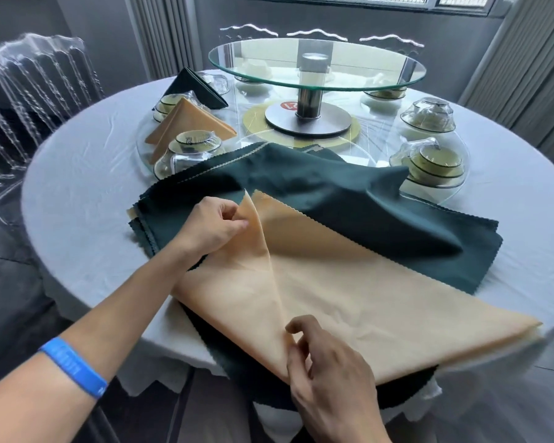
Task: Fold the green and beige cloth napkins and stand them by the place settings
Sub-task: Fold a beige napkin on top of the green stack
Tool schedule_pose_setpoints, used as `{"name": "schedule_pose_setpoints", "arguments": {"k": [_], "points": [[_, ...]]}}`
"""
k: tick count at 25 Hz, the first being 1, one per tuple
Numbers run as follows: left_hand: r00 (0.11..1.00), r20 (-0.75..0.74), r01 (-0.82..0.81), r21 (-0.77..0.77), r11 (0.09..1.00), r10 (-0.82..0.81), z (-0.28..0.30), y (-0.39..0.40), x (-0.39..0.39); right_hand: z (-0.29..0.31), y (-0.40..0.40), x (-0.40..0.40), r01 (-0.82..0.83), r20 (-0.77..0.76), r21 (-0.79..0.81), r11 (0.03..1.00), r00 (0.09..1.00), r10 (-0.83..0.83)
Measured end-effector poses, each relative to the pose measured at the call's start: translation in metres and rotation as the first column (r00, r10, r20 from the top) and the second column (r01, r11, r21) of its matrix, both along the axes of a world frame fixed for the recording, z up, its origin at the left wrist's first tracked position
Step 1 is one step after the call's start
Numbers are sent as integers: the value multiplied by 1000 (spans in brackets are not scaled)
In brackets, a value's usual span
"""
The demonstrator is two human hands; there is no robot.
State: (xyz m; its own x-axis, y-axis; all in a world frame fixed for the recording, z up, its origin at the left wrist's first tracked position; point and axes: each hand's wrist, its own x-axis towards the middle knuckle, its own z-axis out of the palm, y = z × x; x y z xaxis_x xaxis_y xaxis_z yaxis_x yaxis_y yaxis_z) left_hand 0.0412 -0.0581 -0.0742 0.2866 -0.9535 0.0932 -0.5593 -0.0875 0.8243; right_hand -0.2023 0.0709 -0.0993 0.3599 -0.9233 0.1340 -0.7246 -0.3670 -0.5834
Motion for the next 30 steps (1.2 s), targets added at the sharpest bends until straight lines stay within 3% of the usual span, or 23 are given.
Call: {"name": "schedule_pose_setpoints", "arguments": {"k": [4,10,17,23,30], "points": [[997,67,24,45,999,-27,-1,1,-1,-1,0,1,26,9,-26,999,1000,-26],[998,-60,15,107,994,-8,4,2,-4,-2,-1,5,38,-7,-27,999,999,-38],[994,-73,-75,60,995,79,3,0,3,-2,-5,7,63,-99,-211,975,991,-86],[996,80,-37,-27,999,39,-1,-3,4,-16,-8,7,-50,-133,-385,922,991,-2],[965,244,-84,-63,994,97,2,-17,-3,-28,-9,6,-196,-323,-256,946,940,108]]}}
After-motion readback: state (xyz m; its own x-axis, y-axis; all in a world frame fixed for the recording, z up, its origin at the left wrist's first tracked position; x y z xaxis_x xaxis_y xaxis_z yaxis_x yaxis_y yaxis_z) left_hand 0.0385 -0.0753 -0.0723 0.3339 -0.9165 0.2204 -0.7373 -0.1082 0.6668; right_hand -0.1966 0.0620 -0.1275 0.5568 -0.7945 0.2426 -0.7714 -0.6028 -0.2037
